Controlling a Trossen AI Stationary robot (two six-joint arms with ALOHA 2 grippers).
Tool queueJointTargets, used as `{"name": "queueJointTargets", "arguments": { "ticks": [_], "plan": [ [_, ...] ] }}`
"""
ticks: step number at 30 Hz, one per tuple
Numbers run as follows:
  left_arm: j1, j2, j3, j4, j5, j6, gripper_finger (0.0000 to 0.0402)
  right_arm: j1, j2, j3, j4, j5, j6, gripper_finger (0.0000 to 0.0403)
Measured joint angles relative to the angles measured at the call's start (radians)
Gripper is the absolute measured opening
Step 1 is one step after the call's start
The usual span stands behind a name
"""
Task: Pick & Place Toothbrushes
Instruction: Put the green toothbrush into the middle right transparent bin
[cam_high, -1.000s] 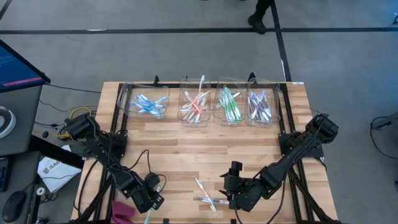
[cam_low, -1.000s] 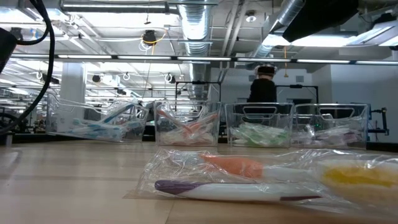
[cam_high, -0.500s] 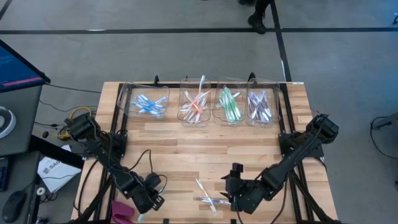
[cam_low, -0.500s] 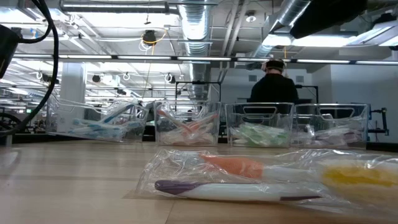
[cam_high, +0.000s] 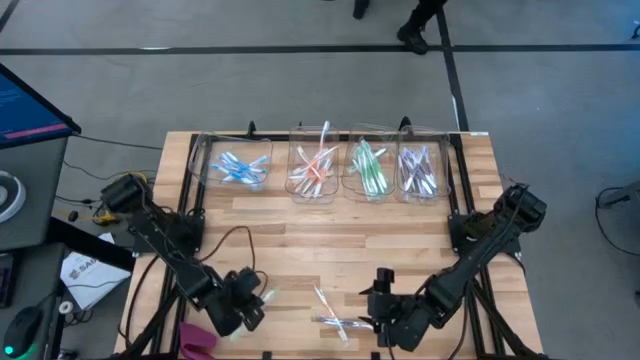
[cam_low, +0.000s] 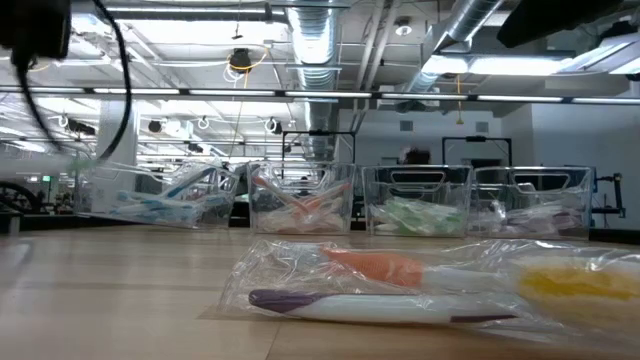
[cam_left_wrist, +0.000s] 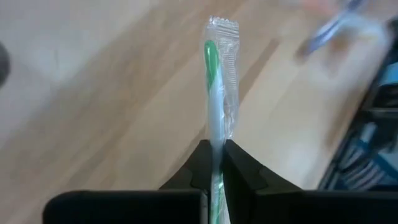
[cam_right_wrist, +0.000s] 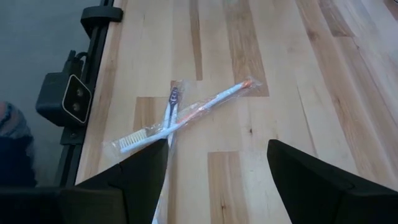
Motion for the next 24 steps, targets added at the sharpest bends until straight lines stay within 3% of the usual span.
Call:
{"name": "queueJointTargets", "arguments": {
  "ticks": [5,12,18,24],
  "plan": [
    [0.000,-0.102,0.000,0.004,-0.166,0.188,0.0007,0.005,0.000,0.000,0.030,0.000,0.000,0.0270],
    [0.015,-0.213,0.002,0.072,-0.417,0.679,0.0007,-0.016,0.000,0.000,0.074,0.003,-0.049,0.0270],
    [0.110,-0.306,0.002,0.144,-0.405,1.047,0.0010,-0.112,0.000,0.000,0.280,0.011,-0.229,0.0270],
    [0.215,-0.396,0.004,0.213,-0.214,1.283,0.0011,-0.233,0.000,0.000,0.377,0.010,-0.388,0.0270]
  ]
}}
